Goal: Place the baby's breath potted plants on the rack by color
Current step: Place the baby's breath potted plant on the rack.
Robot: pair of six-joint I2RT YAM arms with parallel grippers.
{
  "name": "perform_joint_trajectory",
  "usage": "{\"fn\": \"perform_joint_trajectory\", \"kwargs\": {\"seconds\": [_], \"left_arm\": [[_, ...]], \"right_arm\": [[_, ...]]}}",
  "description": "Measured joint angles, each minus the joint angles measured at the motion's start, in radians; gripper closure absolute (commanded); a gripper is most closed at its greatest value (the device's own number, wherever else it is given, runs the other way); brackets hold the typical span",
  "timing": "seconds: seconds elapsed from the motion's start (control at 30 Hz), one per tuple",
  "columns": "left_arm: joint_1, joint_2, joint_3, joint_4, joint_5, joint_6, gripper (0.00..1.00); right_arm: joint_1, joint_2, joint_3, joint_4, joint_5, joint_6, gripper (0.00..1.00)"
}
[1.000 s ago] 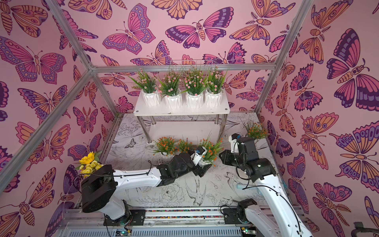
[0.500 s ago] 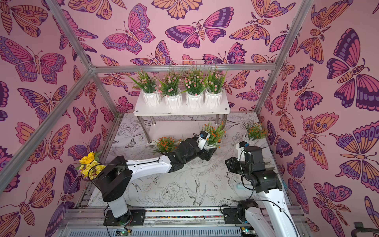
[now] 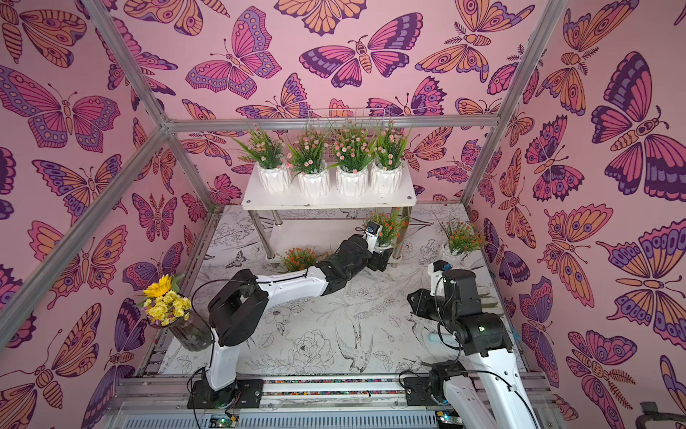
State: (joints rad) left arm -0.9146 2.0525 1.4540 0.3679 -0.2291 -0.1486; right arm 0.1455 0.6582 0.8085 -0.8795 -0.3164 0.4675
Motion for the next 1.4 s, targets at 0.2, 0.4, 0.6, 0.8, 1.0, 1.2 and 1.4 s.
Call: {"fn": "perform_joint_trajectory", "kwargs": {"seconds": [0.2,0.4,0.6,0.8,1.0,1.2,1.4], "left_arm": [[0.013,0.079,0.059,0.010,-0.069,-0.018,0.65],[0.021,0.152,0.116,0.034,-0.129,-0.021,0.65],[0.027,0.204,0.167,0.076,-0.167,-0.021,0.65],[0.033,0.261,0.219,0.114,-0.192,-0.021,0.64],[0.037,0.305,0.256,0.123,-0.209,-0.021,0.62],[0.043,0.329,0.278,0.137,-0.226,-0.021,0.53],[0.044,0.343,0.297,0.140,-0.232,-0.022,0.37]], "right_arm": [[0.000,0.000,0.000,0.000,-0.010,0.000,0.76],[0.000,0.000,-0.006,0.001,-0.021,0.000,0.76],[0.000,0.000,-0.008,0.001,-0.030,0.000,0.76],[0.000,-0.002,-0.008,0.001,-0.037,0.000,0.76],[0.000,-0.007,-0.008,0.001,-0.037,-0.001,0.76],[0.000,-0.007,-0.008,0.001,-0.037,-0.001,0.76],[0.000,-0.007,-0.008,0.001,-0.037,-0.001,0.76]]}}
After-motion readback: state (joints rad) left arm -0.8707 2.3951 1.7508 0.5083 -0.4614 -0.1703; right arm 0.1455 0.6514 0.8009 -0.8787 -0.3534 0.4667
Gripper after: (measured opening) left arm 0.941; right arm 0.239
